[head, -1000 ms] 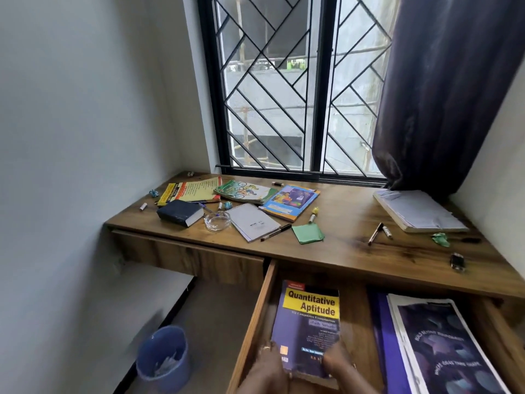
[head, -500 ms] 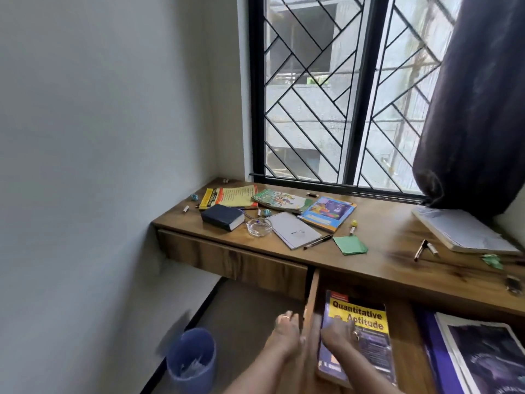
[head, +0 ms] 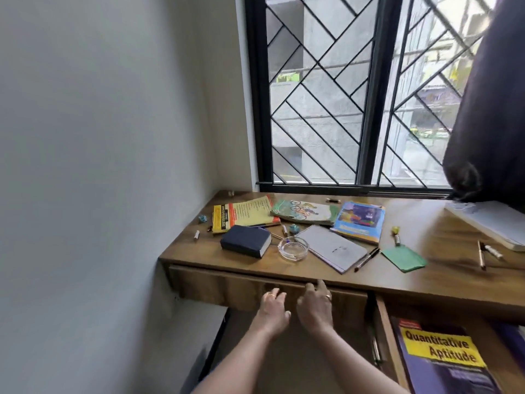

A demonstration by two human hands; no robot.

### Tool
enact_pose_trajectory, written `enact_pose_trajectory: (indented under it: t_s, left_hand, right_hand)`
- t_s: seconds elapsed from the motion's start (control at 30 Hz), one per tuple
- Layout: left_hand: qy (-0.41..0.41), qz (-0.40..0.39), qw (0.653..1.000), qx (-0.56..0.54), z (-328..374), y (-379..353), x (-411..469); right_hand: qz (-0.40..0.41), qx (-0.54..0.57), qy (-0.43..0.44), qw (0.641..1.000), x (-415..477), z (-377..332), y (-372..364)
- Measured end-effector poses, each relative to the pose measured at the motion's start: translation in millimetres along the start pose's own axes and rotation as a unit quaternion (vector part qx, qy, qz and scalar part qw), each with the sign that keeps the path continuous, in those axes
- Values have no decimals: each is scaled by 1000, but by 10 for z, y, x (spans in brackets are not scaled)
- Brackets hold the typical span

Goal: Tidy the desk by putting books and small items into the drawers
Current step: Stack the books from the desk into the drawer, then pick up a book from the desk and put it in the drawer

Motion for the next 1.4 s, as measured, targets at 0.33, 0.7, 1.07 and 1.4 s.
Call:
enact_pose_trajectory:
  t_s: [0.33,0.7,1.07,1.4]
  left_hand:
    - [-49,73,996,29,-263,1035,1508]
    - [88,24,995,47,-1128,1799,3392]
    - [13,-34,996,83,-869,1740,4258]
    - [-60,-70,992,92,-366,1409,4787]
  right_hand:
    - [26,78,-8,997,1644,-539,-84]
    - [-85,120,-78,986,3683,-1271,-395]
    - [-98,34,-110,989,4349,-1382,-547]
    - [-100,-198,18,975,4654,-900,-331]
Point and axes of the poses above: each hand's wrist, its own x-axis towards the middle knuckle, its own y-axis out of the back of the hand, z = x × y, the point moved 1 cm from there along x, towards the middle knuckle, and after that the axes turned 6 degrees about -z, right-handed, at the moved point
